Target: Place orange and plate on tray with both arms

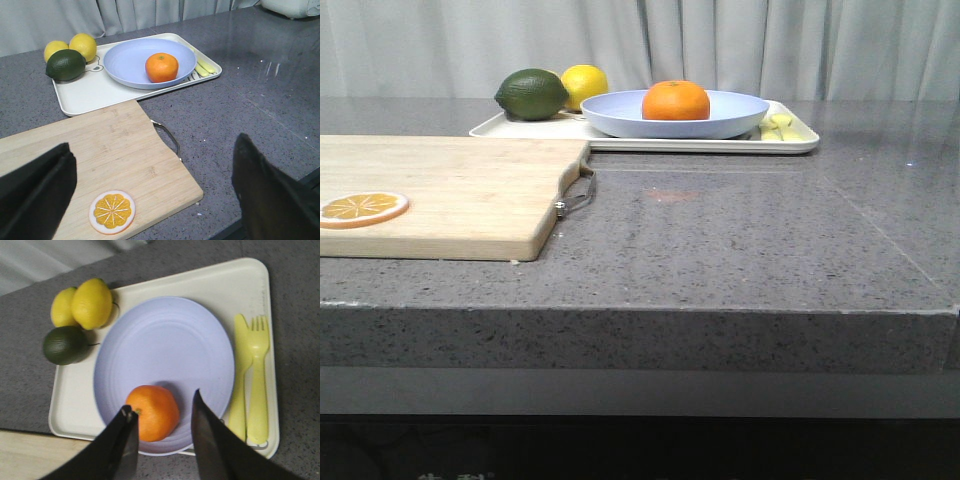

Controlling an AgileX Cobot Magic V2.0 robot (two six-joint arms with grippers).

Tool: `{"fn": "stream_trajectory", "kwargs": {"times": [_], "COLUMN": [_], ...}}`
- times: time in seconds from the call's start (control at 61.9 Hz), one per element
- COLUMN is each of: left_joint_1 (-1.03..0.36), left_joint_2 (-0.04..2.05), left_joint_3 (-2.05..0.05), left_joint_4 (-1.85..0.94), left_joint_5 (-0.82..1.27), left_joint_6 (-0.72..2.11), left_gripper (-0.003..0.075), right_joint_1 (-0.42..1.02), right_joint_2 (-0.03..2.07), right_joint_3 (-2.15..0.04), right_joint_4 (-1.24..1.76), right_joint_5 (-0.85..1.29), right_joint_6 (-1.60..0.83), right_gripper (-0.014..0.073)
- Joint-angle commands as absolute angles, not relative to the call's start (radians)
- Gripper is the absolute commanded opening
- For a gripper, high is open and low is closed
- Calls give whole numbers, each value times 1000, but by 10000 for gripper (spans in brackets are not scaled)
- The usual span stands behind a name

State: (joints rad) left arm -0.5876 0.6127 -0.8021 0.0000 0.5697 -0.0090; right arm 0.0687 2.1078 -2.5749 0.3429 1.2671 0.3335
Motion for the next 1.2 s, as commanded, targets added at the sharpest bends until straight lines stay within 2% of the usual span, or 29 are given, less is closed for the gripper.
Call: {"fn": "stream_trajectory", "kwargs": {"times": [0.0, 0.162, 0.372, 0.501, 0.727, 0.921, 1.18], "left_joint_1": [-585, -585, -585, -585, -585, -585, -585], "left_joint_2": [615, 615, 615, 615, 615, 615, 615], "left_joint_3": [-827, -827, -827, -827, -827, -827, -827], "left_joint_4": [0, 0, 0, 0, 0, 0, 0], "left_joint_5": [485, 485, 487, 487, 487, 487, 487], "left_joint_6": [-17, -17, -17, -17, -17, -17, -17], "left_gripper": [609, 609, 609, 609, 609, 609, 609], "right_joint_1": [84, 89, 89, 89, 89, 89, 89], "right_joint_2": [1971, 1779, 1478, 1312, 1054, 851, 628], "right_joint_3": [-2580, -2399, -1948, -1663, -1290, -1089, -954], "right_joint_4": [370, 350, 203, 196, 196, 196, 174], "right_joint_5": [1337, 1336, 1313, 1217, 948, 854, 840], "right_joint_6": [273, 187, 58, -47, -152, -204, -217], "right_gripper": [293, 293, 288, 262, 187, 138, 136]}}
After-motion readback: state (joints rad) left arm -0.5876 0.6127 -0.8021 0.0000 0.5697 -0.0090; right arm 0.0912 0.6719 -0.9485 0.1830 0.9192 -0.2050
